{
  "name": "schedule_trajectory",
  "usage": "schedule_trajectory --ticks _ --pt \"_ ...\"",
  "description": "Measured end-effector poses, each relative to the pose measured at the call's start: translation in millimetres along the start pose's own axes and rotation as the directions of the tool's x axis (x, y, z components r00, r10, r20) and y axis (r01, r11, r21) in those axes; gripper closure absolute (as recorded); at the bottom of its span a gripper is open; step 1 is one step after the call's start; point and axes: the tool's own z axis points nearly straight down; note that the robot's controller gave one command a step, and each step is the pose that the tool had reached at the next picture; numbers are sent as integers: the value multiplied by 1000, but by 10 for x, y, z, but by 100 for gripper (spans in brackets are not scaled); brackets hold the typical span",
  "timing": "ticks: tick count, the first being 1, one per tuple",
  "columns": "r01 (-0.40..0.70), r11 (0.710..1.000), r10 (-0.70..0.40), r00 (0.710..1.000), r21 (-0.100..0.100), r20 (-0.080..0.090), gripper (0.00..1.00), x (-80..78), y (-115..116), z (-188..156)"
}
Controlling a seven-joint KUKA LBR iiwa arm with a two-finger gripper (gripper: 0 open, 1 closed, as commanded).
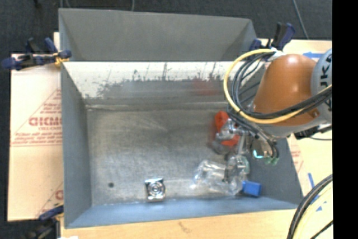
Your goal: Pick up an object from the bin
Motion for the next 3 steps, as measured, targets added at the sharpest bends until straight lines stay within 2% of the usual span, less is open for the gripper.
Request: schedule_trajectory --ticks 1,2,3 --pt "113 994 -113 993 2 16 0 46 166 1017" --pt "116 993 -116 993 3 18 100 36 163 985" --pt "313 950 -313 950 4 12 100 -13 166 -112"
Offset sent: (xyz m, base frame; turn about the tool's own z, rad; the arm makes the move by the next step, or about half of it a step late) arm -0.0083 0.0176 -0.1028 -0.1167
